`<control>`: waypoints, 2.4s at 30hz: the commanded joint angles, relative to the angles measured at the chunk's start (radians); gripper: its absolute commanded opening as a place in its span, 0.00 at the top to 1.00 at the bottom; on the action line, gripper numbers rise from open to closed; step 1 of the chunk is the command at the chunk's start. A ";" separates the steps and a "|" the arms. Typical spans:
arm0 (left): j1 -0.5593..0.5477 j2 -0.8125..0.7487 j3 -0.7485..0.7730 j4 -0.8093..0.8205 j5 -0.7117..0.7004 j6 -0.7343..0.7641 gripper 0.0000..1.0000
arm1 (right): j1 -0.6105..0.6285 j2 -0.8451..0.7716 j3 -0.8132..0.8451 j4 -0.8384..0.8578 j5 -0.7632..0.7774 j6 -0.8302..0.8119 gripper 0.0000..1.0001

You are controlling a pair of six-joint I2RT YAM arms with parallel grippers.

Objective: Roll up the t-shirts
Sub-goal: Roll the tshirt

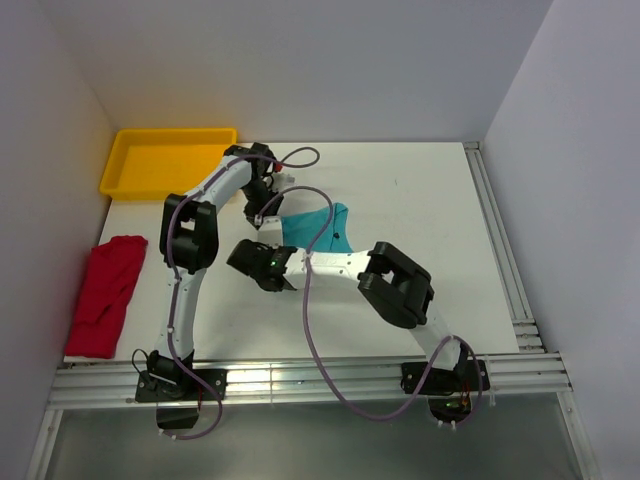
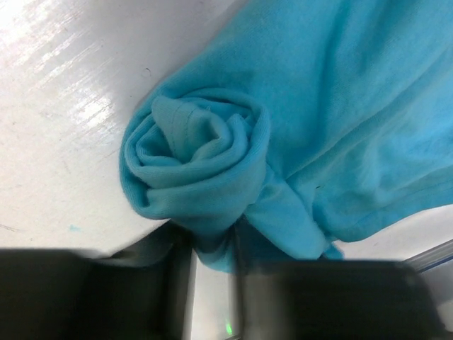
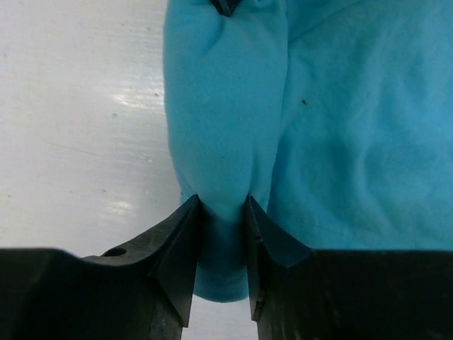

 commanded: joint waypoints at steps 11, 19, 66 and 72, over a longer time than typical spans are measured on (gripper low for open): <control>0.019 -0.065 0.031 0.096 0.141 -0.022 0.24 | -0.161 -0.309 -0.543 0.545 -0.359 0.201 0.76; 0.117 -0.194 -0.139 0.335 0.397 -0.114 0.01 | -0.262 -0.321 -0.735 0.792 -0.530 0.355 0.80; 0.086 -0.048 -0.093 0.187 0.233 -0.055 0.95 | -0.342 -0.379 -0.645 0.562 -0.441 0.234 0.47; 0.036 -0.022 -0.069 0.097 0.109 -0.025 0.96 | -0.248 -0.362 -0.490 0.366 -0.275 0.152 0.45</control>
